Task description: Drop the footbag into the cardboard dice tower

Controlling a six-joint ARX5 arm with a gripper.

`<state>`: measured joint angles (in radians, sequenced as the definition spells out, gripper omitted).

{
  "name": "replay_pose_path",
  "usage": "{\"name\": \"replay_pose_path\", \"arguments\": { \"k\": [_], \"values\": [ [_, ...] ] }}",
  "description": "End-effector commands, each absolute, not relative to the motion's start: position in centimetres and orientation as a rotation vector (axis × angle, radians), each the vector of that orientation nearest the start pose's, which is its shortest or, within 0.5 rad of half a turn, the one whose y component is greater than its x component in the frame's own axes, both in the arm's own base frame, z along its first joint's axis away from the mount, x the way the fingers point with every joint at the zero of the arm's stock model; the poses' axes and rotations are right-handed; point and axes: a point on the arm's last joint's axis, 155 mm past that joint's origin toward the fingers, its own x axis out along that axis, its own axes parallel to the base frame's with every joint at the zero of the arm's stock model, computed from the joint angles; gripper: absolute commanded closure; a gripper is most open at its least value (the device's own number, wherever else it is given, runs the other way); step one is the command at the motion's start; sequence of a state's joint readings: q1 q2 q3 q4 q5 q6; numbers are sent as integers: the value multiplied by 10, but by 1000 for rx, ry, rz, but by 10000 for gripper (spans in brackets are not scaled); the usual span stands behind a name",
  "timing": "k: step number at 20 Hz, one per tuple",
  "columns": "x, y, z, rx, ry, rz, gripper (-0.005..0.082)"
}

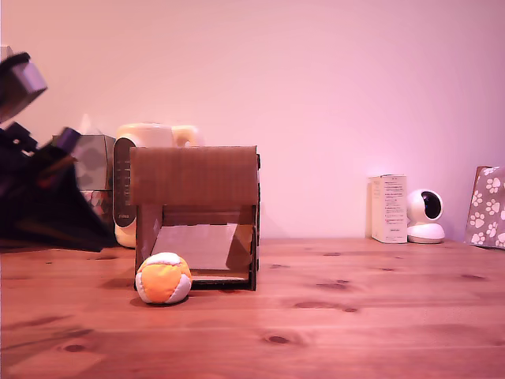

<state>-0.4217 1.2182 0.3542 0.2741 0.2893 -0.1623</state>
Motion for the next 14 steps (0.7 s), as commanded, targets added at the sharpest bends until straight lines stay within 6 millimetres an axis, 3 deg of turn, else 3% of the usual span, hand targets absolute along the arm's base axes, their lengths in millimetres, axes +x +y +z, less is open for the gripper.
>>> {"name": "replay_pose_path", "arguments": {
  "k": [1,8,14],
  "values": [
    [286,-187,61,-115,653,-642,-28],
    [307,-208,57,-62,536,-676,-8],
    [333,-203,48,-31,457,-584,-8]
  ]
}}
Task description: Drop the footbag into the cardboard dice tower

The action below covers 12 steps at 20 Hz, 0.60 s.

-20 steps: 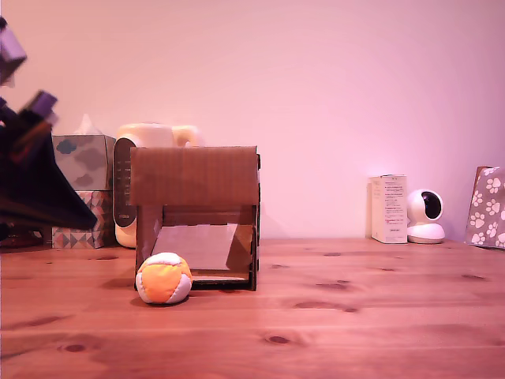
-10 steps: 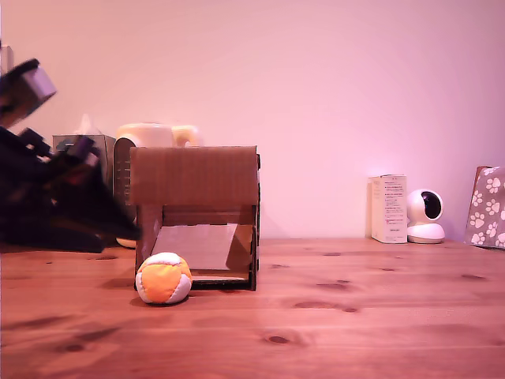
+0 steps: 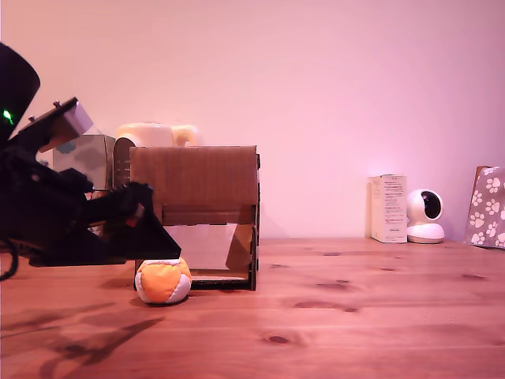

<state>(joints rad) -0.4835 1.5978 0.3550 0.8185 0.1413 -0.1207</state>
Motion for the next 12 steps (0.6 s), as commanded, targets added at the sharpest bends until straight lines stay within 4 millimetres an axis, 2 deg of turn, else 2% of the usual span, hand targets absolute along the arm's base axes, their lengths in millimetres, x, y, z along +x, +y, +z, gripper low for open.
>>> {"name": "replay_pose_path", "arguments": {
  "k": [1,10,12],
  "values": [
    [337,-203,47,-30,451,-572,-8],
    [369,-216,26,-18,490,-549,-6],
    [372,-216,18,-13,507,-542,59]
  ]
}}
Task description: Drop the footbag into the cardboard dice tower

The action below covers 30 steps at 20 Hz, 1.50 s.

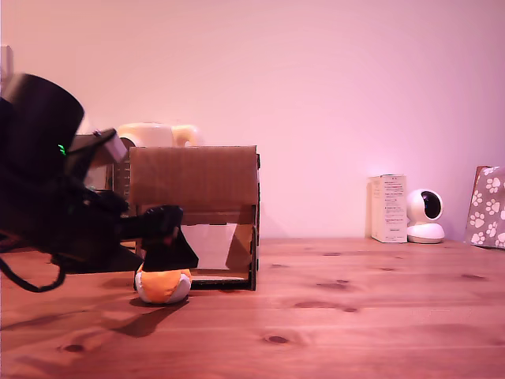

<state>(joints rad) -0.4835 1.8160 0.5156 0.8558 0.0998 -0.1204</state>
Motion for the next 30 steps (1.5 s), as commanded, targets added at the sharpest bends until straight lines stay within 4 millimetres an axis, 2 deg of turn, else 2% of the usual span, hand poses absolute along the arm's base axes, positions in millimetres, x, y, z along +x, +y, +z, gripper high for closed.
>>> {"name": "replay_pose_path", "arguments": {
  "k": [1,3,4,5,8,13,17,21,25,30],
  "values": [
    [371,-215,12,-9,527,-540,148],
    [369,-214,7,-3,549,-538,446],
    [369,-215,7,-4,546,-539,560],
    [371,-215,10,-7,533,-540,608],
    [371,-218,16,-13,521,-553,612],
    [354,-221,26,-17,586,-600,612],
    [338,-214,43,-12,640,-598,612],
    [323,-208,69,-16,647,-608,612],
    [318,-205,109,-36,564,-617,612],
    [320,-206,197,-81,283,-646,612]
  ]
}}
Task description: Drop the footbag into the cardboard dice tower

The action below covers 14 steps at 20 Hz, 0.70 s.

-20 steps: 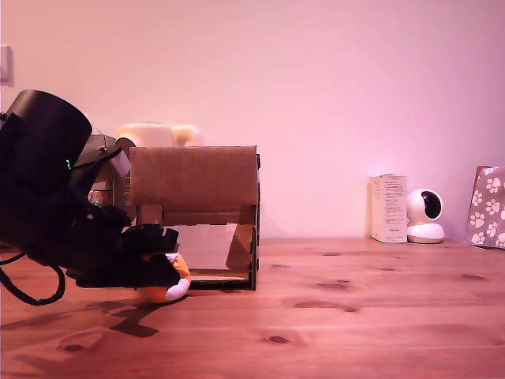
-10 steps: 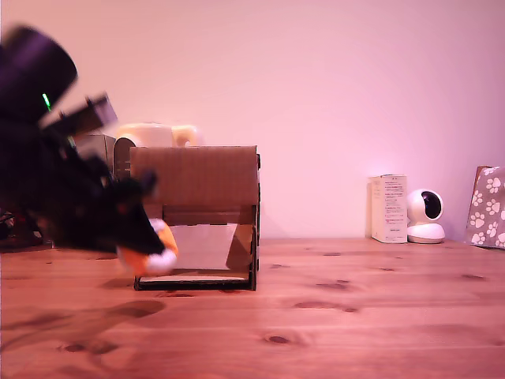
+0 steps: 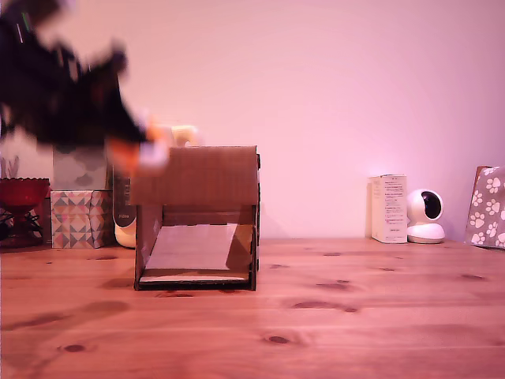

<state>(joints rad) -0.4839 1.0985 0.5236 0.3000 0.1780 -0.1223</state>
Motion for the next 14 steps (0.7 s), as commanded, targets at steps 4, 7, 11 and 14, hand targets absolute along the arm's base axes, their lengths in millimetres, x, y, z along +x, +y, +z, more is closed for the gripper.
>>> {"name": "replay_pose_path", "arguments": {
  "k": [4,7,11,14],
  "values": [
    [329,-211,253,-83,117,-659,611],
    [342,-218,271,-80,112,-659,611],
    [368,-231,278,-42,182,-656,611],
    [392,-243,272,-3,259,-653,611]
  ]
}}
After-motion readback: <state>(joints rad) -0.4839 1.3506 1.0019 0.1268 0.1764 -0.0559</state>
